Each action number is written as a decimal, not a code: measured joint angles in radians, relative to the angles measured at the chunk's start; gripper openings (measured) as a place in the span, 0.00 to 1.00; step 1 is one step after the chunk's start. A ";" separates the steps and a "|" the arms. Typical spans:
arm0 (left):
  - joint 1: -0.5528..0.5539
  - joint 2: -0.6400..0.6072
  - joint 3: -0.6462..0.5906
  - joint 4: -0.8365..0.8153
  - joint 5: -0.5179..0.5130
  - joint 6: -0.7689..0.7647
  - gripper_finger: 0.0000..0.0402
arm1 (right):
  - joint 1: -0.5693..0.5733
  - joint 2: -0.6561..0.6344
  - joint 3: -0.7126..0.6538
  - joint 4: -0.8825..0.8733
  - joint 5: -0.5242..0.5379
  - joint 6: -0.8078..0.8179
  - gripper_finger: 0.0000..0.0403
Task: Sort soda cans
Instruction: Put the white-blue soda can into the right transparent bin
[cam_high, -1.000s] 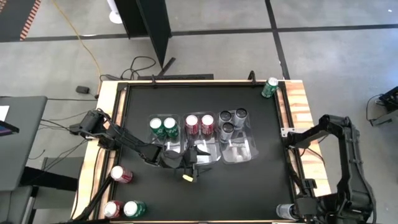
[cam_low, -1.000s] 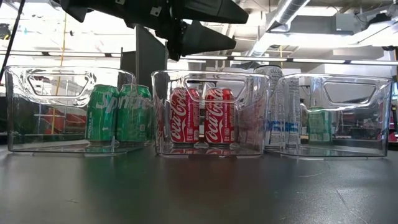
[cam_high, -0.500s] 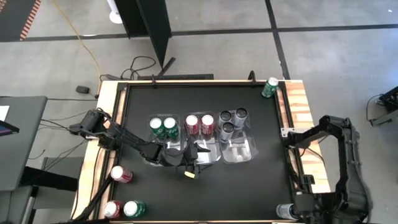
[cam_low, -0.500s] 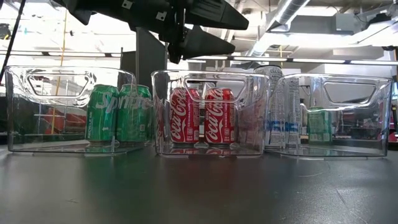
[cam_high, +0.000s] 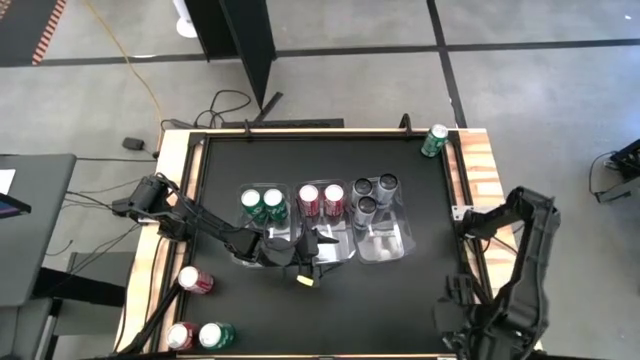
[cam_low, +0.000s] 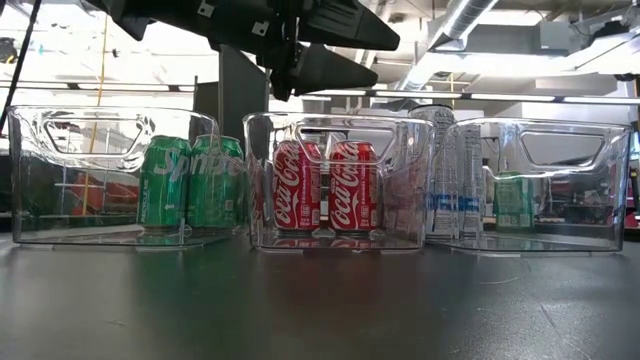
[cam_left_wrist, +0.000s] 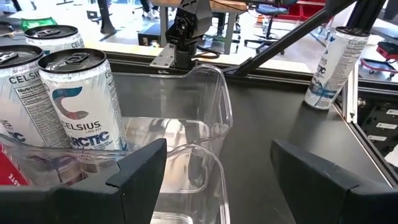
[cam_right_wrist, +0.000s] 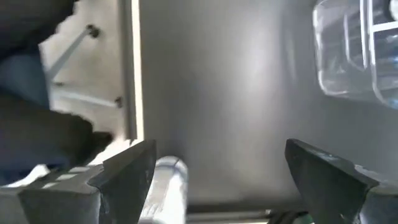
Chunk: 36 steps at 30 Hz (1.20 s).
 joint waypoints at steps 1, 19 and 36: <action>0.000 0.000 0.000 0.000 0.000 0.004 0.70 | 0.008 0.003 0.002 0.002 -0.017 0.003 0.92; -0.007 0.000 0.000 -0.003 0.060 0.027 0.70 | 0.174 0.063 0.033 -0.005 -0.130 0.279 0.92; -0.036 0.000 0.000 -0.020 0.116 0.030 0.70 | 0.138 0.181 0.034 -0.022 -0.189 0.324 0.92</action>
